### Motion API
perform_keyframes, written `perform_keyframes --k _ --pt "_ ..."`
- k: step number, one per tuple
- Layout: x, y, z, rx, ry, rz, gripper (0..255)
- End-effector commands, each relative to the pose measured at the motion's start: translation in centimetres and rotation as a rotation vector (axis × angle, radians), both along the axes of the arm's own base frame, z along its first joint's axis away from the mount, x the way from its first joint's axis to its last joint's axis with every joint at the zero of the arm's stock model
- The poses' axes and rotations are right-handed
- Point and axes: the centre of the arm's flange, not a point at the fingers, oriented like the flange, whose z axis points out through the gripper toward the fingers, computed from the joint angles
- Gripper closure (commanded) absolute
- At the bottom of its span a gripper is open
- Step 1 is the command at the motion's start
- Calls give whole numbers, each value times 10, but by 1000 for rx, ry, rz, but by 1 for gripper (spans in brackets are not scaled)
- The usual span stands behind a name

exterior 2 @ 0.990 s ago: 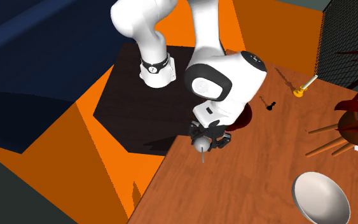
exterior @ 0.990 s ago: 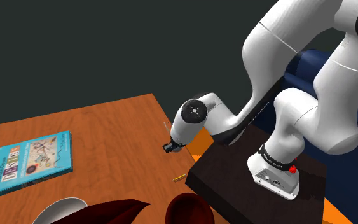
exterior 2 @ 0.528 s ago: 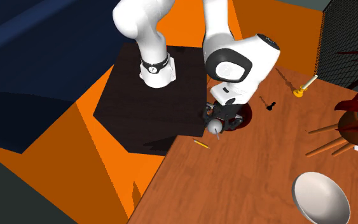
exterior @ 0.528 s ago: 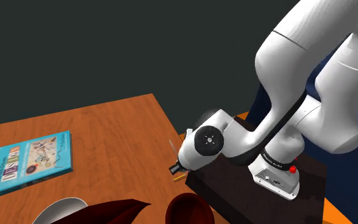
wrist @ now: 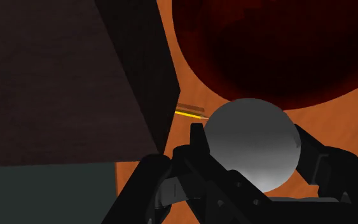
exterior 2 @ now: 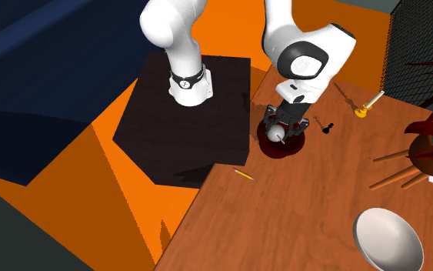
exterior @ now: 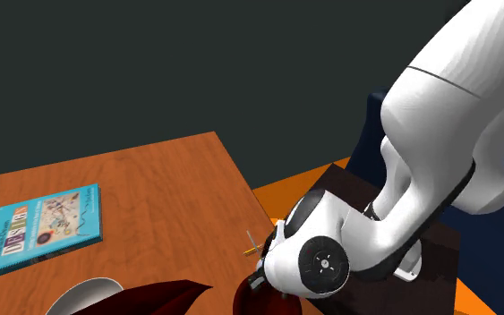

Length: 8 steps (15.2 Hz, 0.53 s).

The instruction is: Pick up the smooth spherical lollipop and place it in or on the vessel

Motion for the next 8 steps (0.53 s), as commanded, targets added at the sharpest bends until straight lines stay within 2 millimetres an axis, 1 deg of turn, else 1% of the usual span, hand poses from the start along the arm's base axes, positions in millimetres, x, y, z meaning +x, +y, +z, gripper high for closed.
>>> perform_keyframes --k 1,4,5,8 --pt "-24 12 -6 0 0 -2 255" --pt "-57 33 -11 0 0 -2 255" --pt "-75 44 -13 0 0 -2 255" --pt "-75 44 -29 0 0 -2 255"
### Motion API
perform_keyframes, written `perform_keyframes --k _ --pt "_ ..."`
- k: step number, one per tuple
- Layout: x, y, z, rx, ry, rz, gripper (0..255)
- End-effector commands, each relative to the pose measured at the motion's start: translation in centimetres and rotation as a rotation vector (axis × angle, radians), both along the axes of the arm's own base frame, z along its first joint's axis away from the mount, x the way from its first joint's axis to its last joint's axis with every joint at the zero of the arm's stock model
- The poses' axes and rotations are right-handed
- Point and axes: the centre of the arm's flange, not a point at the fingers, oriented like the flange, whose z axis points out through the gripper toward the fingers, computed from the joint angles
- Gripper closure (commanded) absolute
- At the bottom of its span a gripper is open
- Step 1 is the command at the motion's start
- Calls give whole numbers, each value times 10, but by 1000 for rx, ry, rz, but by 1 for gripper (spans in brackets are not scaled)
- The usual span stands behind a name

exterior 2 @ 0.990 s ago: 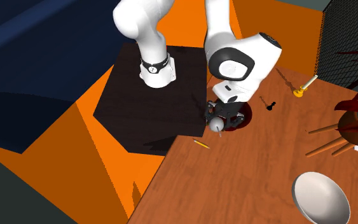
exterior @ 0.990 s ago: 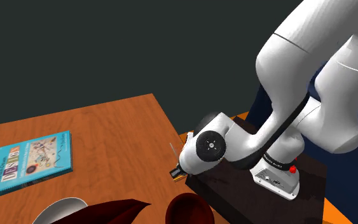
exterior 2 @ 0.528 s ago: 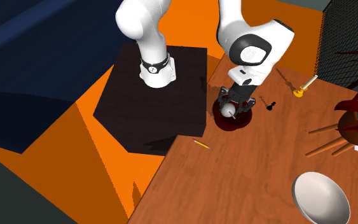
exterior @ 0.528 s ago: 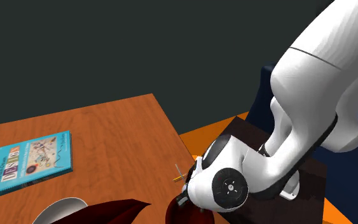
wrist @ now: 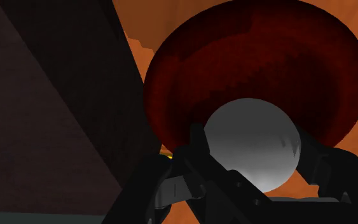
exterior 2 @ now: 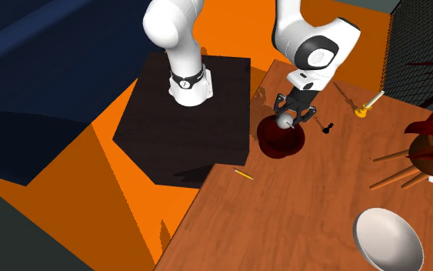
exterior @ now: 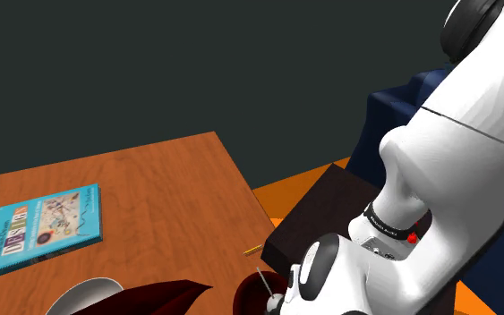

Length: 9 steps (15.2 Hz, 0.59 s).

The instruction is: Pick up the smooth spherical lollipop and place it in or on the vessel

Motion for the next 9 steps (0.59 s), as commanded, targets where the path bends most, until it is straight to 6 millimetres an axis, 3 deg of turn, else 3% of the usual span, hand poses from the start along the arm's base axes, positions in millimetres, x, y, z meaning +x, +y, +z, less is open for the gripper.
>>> perform_keyframes --k 1,4,9 --pt "-2 1 -10 0 0 -1 255" --pt "-2 1 -23 0 0 -1 255" --pt "-2 1 -23 0 0 -1 255"
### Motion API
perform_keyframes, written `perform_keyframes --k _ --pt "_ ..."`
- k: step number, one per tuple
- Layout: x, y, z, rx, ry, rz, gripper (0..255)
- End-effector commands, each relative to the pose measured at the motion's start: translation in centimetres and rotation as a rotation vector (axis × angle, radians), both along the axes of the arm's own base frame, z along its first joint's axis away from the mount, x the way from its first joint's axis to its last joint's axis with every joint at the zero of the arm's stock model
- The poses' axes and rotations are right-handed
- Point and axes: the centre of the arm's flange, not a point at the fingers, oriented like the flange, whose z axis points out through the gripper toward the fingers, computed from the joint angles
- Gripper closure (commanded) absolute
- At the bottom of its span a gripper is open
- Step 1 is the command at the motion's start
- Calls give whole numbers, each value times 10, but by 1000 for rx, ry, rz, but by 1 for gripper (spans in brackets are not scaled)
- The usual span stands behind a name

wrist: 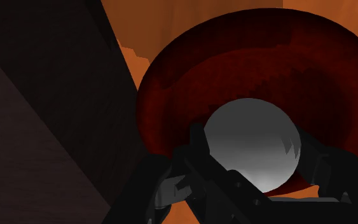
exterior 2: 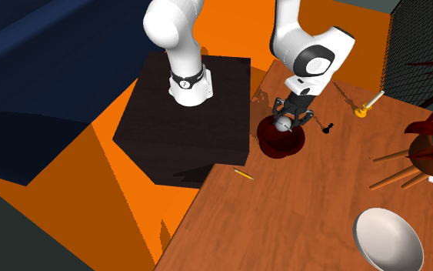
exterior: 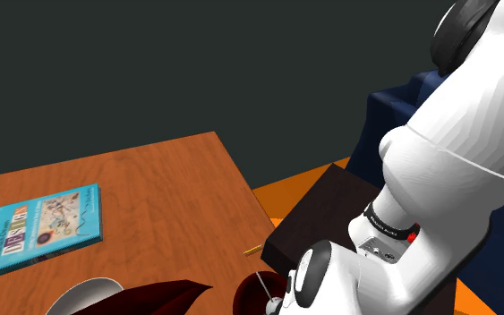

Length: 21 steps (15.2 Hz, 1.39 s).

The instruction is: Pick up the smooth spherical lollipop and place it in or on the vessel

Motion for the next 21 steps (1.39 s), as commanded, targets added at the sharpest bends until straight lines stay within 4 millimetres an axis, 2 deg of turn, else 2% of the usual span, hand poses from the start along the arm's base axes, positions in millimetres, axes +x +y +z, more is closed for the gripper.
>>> perform_keyframes --k 1,3,4,9,13,21 --pt "0 0 0 0 0 0 255" --pt "0 0 0 0 0 0 255" --pt "0 0 0 0 0 0 0" --pt "0 0 0 0 0 0 0" --pt "-13 11 47 0 0 0 0" --pt "-13 11 47 0 0 0 0"
